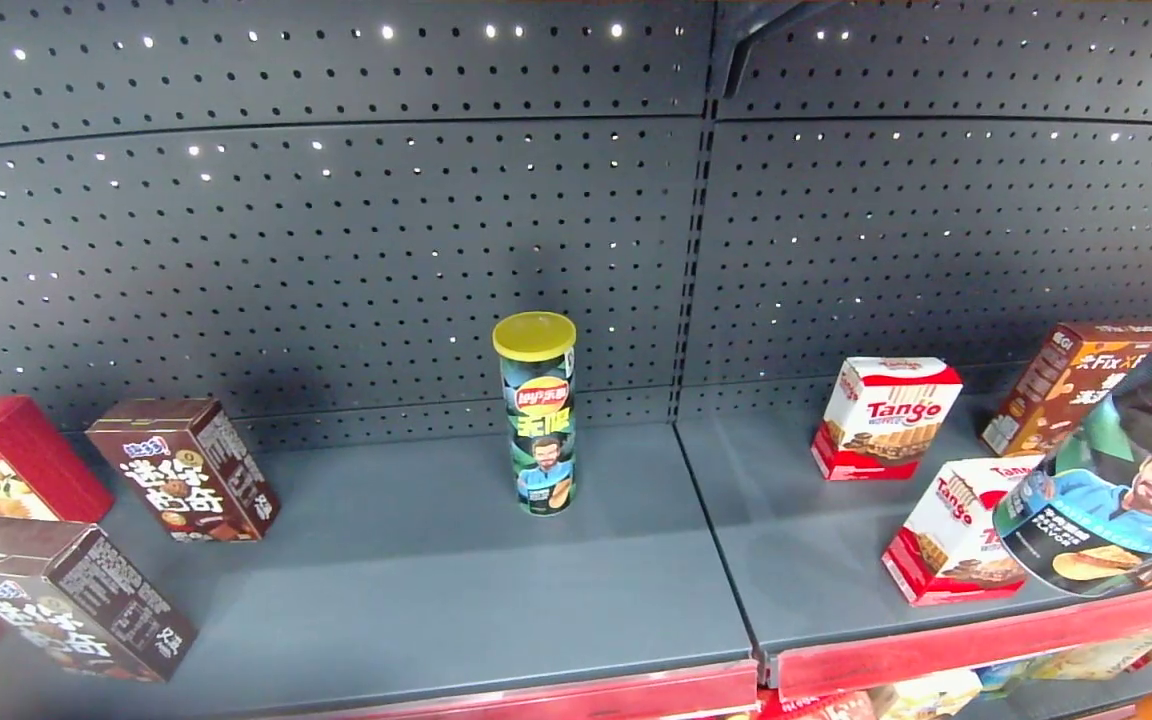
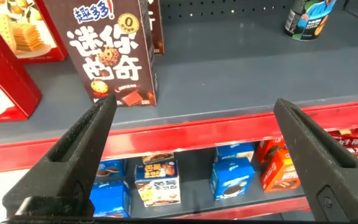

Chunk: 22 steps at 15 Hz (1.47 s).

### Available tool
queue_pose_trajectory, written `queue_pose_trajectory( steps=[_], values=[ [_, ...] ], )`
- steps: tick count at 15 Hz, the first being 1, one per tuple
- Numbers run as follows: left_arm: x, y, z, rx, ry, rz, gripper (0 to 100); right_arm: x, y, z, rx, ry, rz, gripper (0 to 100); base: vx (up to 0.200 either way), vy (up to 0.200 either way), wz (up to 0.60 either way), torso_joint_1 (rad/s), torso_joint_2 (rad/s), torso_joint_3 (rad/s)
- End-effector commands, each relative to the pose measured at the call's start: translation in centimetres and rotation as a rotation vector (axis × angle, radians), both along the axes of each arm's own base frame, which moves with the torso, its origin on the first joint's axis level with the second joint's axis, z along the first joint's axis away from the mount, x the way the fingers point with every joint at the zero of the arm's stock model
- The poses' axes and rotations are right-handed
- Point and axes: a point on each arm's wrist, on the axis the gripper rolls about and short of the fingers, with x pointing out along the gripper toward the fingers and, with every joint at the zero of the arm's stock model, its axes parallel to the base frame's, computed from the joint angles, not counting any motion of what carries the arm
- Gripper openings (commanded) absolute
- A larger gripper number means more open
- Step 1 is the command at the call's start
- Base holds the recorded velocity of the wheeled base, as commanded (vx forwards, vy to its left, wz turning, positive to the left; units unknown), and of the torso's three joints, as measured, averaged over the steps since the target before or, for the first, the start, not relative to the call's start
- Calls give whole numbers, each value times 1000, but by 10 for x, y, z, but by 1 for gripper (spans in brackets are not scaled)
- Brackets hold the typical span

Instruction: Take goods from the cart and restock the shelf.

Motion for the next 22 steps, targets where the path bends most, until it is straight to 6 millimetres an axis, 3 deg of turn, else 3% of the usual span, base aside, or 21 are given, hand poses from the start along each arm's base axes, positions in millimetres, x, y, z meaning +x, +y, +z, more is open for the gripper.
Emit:
queue_pose_trajectory(
  steps=[1,6,8,11,14,22],
  values=[
    [0,0,0,0,1,1,100,3,9,0,-9,14,57,0,0,0,0,0,0,0],
    [0,0,0,0,1,1,100,13,25,15,-76,-31,83,0,0,0,0,0,0,0],
    [0,0,0,0,1,1,100,10,30,7,-93,-22,136,0,0,0,0,0,0,0],
    [0,0,0,0,0,1,100,16,38,14,-57,-73,198,0,0,0,0,0,0,0],
    [0,0,0,0,0,1,100,18,41,3,-33,-9,236,0,0,0,0,0,0,0],
    [0,0,0,0,0,1,100,18,46,2,-7,27,375,0,0,0,0,0,0,0]
  ],
)
